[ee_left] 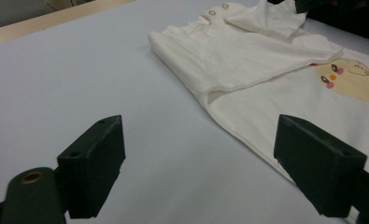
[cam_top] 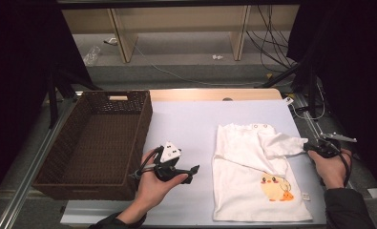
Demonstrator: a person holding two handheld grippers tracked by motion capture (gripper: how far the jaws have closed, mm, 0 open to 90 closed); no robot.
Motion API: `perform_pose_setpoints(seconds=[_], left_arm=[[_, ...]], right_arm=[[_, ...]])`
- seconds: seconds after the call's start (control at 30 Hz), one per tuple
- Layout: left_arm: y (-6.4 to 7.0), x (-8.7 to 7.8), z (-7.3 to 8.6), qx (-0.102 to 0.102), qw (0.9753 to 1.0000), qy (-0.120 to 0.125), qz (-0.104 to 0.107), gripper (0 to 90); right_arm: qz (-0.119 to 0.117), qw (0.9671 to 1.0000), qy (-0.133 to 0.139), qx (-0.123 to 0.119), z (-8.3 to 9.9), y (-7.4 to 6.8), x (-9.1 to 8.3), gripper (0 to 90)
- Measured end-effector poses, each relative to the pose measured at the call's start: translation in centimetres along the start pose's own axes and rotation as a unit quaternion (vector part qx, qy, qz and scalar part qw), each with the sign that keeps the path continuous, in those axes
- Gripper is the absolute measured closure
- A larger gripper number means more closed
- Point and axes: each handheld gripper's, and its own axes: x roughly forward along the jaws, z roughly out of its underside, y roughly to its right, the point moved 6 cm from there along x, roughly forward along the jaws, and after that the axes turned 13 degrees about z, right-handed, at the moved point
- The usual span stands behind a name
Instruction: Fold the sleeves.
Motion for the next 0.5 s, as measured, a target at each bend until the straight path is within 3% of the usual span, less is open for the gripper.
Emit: perform_pose_setpoints(seconds=[0.5], left_arm=[[-0.01, -0.01, 0.01, -0.001, 1.0000, 0.001, 0.000, 16.4]], right_arm=[[0.003, 1.0000, 0.006, 0.002, -0.13, 0.16, -0.15, 87.7]])
